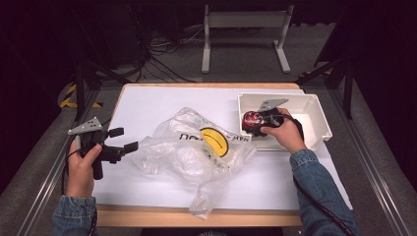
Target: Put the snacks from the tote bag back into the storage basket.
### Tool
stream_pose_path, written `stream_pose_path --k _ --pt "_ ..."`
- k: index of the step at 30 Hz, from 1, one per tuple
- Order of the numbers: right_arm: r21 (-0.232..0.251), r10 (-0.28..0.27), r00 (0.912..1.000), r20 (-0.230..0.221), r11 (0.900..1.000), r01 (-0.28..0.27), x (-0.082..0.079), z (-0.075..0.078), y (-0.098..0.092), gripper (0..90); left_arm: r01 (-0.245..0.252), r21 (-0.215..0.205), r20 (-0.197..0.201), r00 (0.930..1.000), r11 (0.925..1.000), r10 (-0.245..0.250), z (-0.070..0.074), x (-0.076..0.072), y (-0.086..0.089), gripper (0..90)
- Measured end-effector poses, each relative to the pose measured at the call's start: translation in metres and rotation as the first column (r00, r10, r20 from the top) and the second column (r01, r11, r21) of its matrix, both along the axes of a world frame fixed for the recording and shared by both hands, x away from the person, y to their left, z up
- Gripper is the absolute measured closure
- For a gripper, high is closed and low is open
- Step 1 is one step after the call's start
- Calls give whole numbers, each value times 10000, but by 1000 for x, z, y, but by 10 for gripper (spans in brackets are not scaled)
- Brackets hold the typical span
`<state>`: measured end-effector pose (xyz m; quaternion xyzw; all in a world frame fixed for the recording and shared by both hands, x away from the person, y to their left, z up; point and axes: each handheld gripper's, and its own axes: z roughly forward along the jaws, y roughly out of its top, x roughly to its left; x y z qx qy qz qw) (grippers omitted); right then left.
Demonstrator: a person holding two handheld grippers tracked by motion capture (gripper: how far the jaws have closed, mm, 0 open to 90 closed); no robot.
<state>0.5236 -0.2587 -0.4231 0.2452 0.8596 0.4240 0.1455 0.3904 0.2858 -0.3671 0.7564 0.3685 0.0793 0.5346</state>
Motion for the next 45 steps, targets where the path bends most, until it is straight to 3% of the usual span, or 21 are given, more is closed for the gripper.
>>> stream_pose_path --k 4,6,23,24,31,40,45 --pt "171 -212 9985 -496 9996 221 -1 3 -2 164 8 -10 1 10000 10000 -8 0 1 1 25" --pt "68 -337 9981 -513 9994 341 -2 6 -4 143 12 -4 -16 10000 10000 -12 0 1 0 25" --pt "698 -533 9979 379 9963 506 -33 52 -19 126 98 116 -88 9999 9999 -97 -1 -1 -1 25" --pt "805 -608 9970 489 9951 567 -42 61 -23 138 123 152 -77 9999 9998 -121 -1 -2 -1 25" --pt "1531 -471 9968 647 9875 367 -67 79 -32 143 229 261 -16 9997 9994 -229 0 -4 -4 25" --pt "2000 -151 9966 812 9798 -14 -105 92 -39 152 283 245 49 9996 9993 -285 1 -11 -2 30" --pt "1802 -146 9967 793 9836 1 -123 91 -40 151 469 426 130 9988 9980 -475 1 -18 -5 30"
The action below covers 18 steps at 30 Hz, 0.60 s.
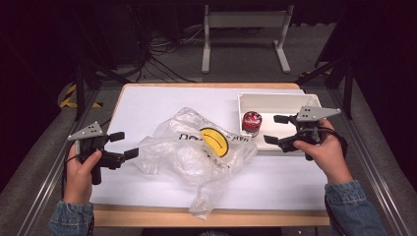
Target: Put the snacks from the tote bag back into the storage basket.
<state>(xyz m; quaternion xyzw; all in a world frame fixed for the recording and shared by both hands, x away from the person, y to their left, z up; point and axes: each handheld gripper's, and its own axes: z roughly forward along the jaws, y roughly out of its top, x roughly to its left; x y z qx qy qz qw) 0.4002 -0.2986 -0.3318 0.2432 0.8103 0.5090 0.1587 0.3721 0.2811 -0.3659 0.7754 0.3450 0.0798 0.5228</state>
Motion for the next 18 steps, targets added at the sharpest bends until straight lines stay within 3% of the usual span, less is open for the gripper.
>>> stream_pose_path --k 5,13,15,16,18 --pt "13 82 10000 -22 10000 -82 -16 -5 0 151 166 -27 42 9999 9999 -166 -1 -5 1 32" --pt "518 192 9997 158 9985 -200 -42 -13 1 154 402 -70 250 9989 9992 -400 -2 -7 5 33" --pt "895 126 9993 343 9959 -156 -48 -16 0 165 477 -130 255 9986 9988 -473 -2 -8 5 33" --pt "1056 146 9995 285 9943 -175 -49 -18 0 162 534 -97 312 9981 9985 -531 -2 -8 5 33" --pt "1006 -100 9975 -695 9948 170 -53 -20 -1 160 727 -54 376 9967 9973 -725 -3 -9 4 33"
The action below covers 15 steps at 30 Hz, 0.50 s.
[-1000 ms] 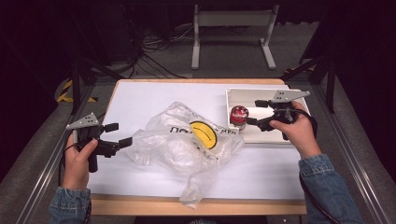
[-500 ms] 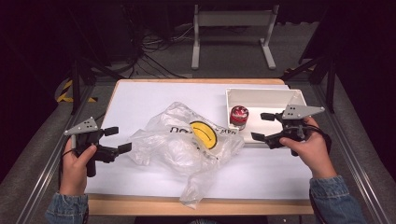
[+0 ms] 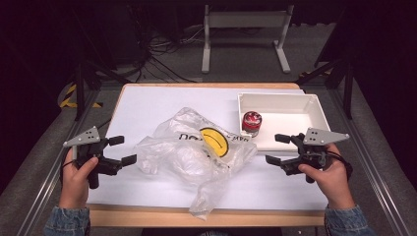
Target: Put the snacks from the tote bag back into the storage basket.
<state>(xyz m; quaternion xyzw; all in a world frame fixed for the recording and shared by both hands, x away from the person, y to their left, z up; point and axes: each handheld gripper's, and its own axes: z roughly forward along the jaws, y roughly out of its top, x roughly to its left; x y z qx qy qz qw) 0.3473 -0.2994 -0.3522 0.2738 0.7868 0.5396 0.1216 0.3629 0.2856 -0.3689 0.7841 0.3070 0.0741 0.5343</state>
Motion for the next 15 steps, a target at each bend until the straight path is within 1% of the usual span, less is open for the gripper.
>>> stream_pose_path --k 1,2,3,4,5,6,8,10,11,13,15 --pt "-82 -8 10000 14 10000 8 0 -1 -1 160 122 18 96 9999 9999 -122 -1 0 0 31" --pt "-82 -8 10000 14 10000 8 0 -1 -1 160 122 18 96 9999 9999 -122 -1 0 0 28" --pt "-41 146 9988 474 9999 -144 0 -4 -2 144 221 -90 202 9996 9997 -219 -2 1 1 27" --pt "-99 166 9986 509 9998 -162 0 -6 -2 142 221 -90 202 9996 9997 -219 -2 1 1 27" --pt "-99 166 9986 509 9998 -162 0 -6 -2 142 229 -103 193 9996 9997 -227 -2 1 2 27" --pt "-256 222 9984 526 9995 -209 1 -10 -1 142 244 -80 174 9996 9997 -242 -3 2 2 26" --pt "-308 344 9985 416 9990 -332 1 -16 0 133 249 -88 112 9996 9997 -248 -4 2 3 25" --pt "-233 417 9985 353 9989 -409 3 -23 1 100 228 -119 71 9997 9997 -227 -5 3 3 24" --pt "-227 432 9981 431 9988 -423 3 -27 1 79 246 -105 71 9997 9996 -246 -6 4 3 24" --pt "-180 424 9979 479 9990 -416 5 -32 2 74 281 -87 60 9996 9996 -280 -6 4 3 24" --pt "-234 470 9978 460 9987 -459 7 -36 2 64 301 -84 45 9995 9995 -300 -7 4 3 24"
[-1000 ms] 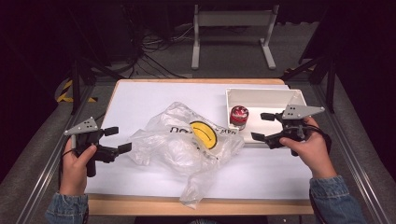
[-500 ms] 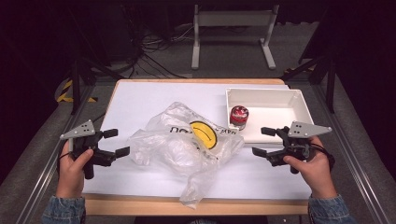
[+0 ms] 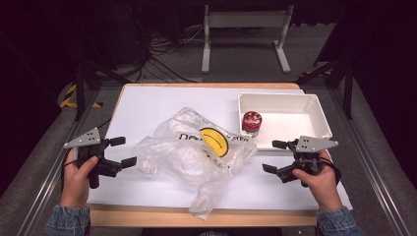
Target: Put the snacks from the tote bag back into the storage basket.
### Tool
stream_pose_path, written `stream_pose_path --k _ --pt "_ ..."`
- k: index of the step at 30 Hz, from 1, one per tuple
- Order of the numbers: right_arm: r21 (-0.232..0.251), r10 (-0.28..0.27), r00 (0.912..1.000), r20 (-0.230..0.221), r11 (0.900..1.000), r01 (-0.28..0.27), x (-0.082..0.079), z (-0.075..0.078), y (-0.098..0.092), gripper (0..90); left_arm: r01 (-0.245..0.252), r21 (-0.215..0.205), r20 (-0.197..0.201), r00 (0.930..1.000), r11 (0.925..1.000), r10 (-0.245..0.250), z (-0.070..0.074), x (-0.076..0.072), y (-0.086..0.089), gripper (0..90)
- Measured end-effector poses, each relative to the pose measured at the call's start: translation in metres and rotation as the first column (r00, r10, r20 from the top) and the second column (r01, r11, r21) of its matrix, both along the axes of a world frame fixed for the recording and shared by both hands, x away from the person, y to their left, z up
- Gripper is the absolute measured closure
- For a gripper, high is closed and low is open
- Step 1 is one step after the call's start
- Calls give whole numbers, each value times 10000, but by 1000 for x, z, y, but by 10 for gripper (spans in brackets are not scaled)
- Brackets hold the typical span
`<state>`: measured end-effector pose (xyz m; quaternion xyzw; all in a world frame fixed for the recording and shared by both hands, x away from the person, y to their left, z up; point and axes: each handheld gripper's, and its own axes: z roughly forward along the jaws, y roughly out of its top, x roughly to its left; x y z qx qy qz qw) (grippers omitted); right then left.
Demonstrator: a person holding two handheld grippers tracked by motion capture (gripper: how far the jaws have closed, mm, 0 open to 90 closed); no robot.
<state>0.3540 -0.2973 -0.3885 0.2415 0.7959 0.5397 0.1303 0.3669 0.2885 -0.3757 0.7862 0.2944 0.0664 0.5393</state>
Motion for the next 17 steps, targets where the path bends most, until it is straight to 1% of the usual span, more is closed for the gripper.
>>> stream_pose_path --k 2,3,5,7,8,9,10,13,15,17 --pt "-126 -40 10000 -42 9999 39 2 -6 0 59 44 5 33 10000 10000 -44 -1 0 0 23" --pt "-237 -46 9999 -121 9997 43 3 -8 0 55 117 71 153 9998 9999 -118 -1 0 1 23" --pt "-311 -142 9996 -248 9994 134 5 -13 0 52 307 105 248 9992 9995 -310 -2 0 1 19" --pt "-408 -267 9989 -374 9989 252 6 -18 1 42 429 95 243 9988 9990 -431 -4 0 1 17" --pt "-532 -267 9988 -413 9983 245 7 -20 1 42 451 53 171 9988 9990 -452 -4 0 1 17" --pt "-679 -221 9986 -470 9975 189 7 -21 2 34 488 73 224 9985 9988 -490 -5 1 1 17" --pt "-777 -183 9986 -489 9969 144 7 -22 3 33 466 57 142 9988 9989 -467 -6 0 1 17" --pt "-803 -191 9982 -563 9967 146 7 -23 6 33 584 138 147 9982 9982 -586 -7 1 2 17" --pt "-845 -110 9982 -589 9964 60 7 -23 7 33 547 189 112 9984 9983 -549 -7 0 2 18" --pt "-935 -35 9983 -585 9956 -20 7 -23 8 33 483 272 174 9987 9985 -488 -7 0 2 20"
